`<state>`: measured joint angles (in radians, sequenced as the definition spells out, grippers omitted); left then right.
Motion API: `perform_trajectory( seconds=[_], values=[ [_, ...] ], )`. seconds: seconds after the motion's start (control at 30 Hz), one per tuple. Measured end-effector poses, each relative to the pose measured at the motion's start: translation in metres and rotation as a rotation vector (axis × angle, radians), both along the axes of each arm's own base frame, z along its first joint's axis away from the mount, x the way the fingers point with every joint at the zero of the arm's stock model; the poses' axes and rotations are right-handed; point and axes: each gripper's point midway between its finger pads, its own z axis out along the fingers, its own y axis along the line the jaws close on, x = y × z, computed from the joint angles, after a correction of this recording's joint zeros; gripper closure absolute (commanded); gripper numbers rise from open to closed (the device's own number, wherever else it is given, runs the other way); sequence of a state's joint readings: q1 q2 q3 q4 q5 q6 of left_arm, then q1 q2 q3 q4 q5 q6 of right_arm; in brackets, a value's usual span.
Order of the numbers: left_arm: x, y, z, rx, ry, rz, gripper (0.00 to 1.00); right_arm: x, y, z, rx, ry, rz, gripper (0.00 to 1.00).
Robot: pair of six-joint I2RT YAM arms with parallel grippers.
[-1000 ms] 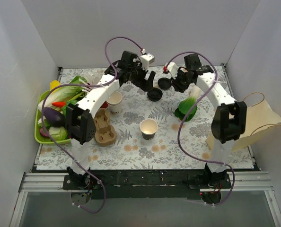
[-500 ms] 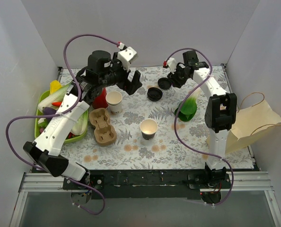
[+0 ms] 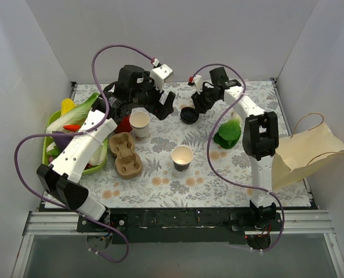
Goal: Pack the takeout coffee
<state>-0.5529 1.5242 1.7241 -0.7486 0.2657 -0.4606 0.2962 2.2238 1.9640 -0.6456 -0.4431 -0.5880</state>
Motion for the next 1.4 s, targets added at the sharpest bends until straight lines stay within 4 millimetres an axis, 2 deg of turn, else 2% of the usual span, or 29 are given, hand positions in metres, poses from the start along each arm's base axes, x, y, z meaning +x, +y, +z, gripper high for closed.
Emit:
perform_trajectory(
  seconds=[0.2,0.33,0.47,0.63,0.7,0.77,0.87,1.1,1.4],
  values=[
    [0.000,0.000,0.000,0.000,0.000,0.000,0.12,-0.014,0.040,0.003,0.022,-0.003,0.057,0.45],
    [-0.001,0.000,-0.003,0.005,0.008,0.001,0.11,-0.012,0.048,0.009,0.020,-0.023,0.062,0.45],
    [-0.001,0.002,-0.006,0.013,0.014,0.005,0.11,0.000,0.031,0.013,0.012,-0.043,0.020,0.44],
    [-0.001,0.004,-0.007,0.019,0.012,0.010,0.11,0.030,-0.015,0.024,-0.022,-0.104,-0.099,0.47],
    [-0.001,0.004,-0.007,0.019,0.012,0.010,0.11,0.042,-0.036,0.025,-0.051,-0.127,-0.156,0.48],
    [-0.002,0.004,-0.007,0.019,0.012,0.009,0.11,0.049,-0.048,0.023,-0.076,-0.138,-0.193,0.49],
    [-0.003,0.005,-0.010,0.022,0.018,0.008,0.11,0.052,-0.050,0.009,-0.099,-0.127,-0.199,0.50],
    [-0.007,0.007,-0.023,0.043,0.050,0.009,0.11,0.048,-0.038,-0.035,-0.133,-0.061,-0.164,0.52],
    [-0.008,0.008,-0.025,0.047,0.058,0.009,0.11,0.050,-0.038,-0.044,-0.135,-0.051,-0.165,0.52]
  ],
)
